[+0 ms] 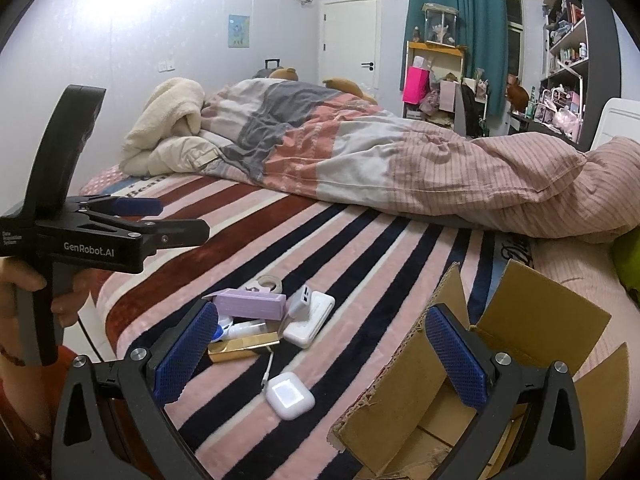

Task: Organize rigid objects
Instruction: 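Move the right gripper toward the white AirPods case in the pile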

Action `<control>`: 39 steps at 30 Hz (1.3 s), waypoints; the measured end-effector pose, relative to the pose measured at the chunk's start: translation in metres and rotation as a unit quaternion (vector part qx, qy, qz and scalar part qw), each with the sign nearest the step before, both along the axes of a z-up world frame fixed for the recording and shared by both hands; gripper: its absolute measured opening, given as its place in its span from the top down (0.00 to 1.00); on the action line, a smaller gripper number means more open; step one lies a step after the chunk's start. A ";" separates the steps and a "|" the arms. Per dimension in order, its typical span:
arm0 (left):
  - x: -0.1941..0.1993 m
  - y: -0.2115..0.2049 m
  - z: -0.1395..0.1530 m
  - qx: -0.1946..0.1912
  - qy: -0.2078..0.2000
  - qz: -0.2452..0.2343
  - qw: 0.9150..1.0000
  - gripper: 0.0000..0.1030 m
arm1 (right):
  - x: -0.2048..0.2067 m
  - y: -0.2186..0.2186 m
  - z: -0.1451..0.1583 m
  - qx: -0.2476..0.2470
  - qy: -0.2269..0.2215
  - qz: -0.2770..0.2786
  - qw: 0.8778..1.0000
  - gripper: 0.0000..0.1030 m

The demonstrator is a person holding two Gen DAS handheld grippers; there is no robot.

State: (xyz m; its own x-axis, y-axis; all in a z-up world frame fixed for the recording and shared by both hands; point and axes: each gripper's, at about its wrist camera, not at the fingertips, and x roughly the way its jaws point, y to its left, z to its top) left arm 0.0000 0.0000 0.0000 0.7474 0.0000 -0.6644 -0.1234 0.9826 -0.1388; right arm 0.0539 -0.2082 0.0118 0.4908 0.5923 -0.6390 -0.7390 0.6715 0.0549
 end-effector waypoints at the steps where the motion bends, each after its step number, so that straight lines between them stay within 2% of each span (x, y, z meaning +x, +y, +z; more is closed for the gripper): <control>1: 0.000 0.000 0.000 0.001 0.000 0.000 1.000 0.00 | 0.000 0.000 0.000 0.000 0.000 0.000 1.000 0.00; 36: -0.006 0.002 0.000 0.004 -0.011 -0.002 1.000 0.00 | -0.005 0.004 -0.004 0.000 0.003 -0.002 1.000 0.00; 39: -0.011 0.006 0.002 -0.013 -0.019 0.000 1.000 0.01 | -0.008 0.010 -0.001 -0.004 -0.002 0.000 1.000 0.00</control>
